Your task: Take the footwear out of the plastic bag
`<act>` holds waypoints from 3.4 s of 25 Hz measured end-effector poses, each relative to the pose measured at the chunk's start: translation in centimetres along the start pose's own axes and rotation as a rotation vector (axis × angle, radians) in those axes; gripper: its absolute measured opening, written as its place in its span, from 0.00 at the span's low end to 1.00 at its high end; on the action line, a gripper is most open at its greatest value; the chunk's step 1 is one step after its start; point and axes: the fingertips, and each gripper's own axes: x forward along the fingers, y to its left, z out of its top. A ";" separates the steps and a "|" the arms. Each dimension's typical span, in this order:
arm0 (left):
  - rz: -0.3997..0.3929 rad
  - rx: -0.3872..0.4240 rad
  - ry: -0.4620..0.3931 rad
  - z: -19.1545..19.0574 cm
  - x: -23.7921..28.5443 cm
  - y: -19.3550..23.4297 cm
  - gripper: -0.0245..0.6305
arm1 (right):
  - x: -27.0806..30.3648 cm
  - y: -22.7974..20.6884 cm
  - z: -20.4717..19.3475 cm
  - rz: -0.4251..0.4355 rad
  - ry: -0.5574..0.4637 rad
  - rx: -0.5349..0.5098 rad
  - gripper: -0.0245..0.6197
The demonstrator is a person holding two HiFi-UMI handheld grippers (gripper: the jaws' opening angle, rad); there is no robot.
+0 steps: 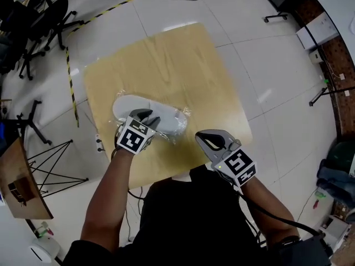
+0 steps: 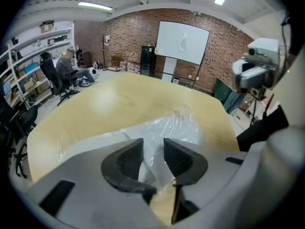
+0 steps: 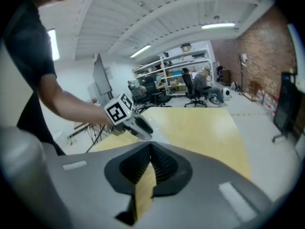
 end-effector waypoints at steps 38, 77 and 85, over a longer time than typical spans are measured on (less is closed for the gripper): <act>-0.061 0.076 0.022 -5.6 -2.2 -3.4 0.20 | 9.3 1.5 -7.3 0.253 0.380 -0.162 0.22; 0.006 0.025 -0.047 -5.4 -2.3 -2.8 0.16 | 1.8 7.4 -9.8 0.048 0.516 -0.676 0.10; 0.016 -0.004 -0.048 -5.3 -2.2 -2.3 0.16 | 7.5 11.4 -10.2 0.150 0.459 -0.414 0.16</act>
